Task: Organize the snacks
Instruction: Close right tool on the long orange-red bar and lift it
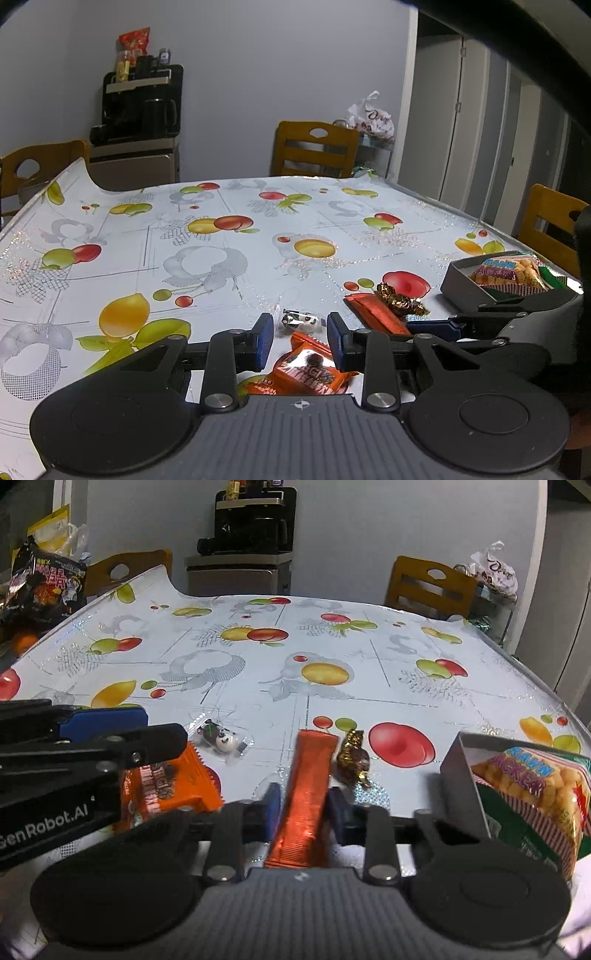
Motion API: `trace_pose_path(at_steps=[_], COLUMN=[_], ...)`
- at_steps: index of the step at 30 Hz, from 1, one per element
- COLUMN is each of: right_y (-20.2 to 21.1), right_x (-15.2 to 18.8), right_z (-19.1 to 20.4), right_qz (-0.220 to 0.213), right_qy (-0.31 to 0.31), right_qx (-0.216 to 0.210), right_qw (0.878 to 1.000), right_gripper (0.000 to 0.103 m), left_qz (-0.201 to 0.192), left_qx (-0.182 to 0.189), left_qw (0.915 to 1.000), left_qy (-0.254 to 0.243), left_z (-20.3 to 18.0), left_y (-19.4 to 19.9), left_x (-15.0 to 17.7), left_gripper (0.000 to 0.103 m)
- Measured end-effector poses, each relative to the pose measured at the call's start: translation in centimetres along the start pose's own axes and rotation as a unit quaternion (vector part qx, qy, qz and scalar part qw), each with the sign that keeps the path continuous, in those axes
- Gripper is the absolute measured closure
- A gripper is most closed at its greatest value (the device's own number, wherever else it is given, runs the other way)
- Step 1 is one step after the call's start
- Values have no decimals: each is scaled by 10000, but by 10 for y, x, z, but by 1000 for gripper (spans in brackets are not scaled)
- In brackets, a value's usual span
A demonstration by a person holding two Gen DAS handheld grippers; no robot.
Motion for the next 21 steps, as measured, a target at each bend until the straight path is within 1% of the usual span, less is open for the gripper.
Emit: trace_pose_path(at_steps=[2,7,9,10,12,13,15,17,21], right_y=[2,20,33,41,57,64,78,93,120], right_x=[1,4,5,7,13,17,27,38,62], right_z=[-1,-3,-3,-3,-5,-6,-6,-6,-6], right_qz=[4,-63,-145,-177,-124,-75,61,132,179], right_qy=[-79,-208,-198,-187,-148,-135,-67,-49,56], right_qx=[-37,-137,-180,-198,-232,-262,-322,-422,-525], right_qw=[10000,9997,9995,9995,9995,9995,9994,9990,9984], right_gripper=[82,82,82,82,82,82,82,82,82], left_qz=[35,58,96,114,166,139,105,78,298], left_qx=[1,-97,-53,-29,105,134,270,305,457], left_qw=[10000,9999,9999,9999,9998,9998,9996,9995,9984], left_qy=[14,0,9,20,12,42,1,-92,-155], left_z=[1,5,6,7,7,7,5,3,-1], left_y=[-1,-3,-5,-5,-4,-3,-1,-1,-6], left_x=[1,1,2,2,3,3,5,8,16], left_gripper=[69,59,46,43,27,25,23,23,25])
Point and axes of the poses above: each gripper's, at about its wrist camera, not at the fingertips, and y roughly against the way its jaws point, z to its left, x to its underside, the point moved 3 cm from there along -y, roughly the way its jaws point, and after that the axes turned 7 degrees about -z, right-handed, at the moved point
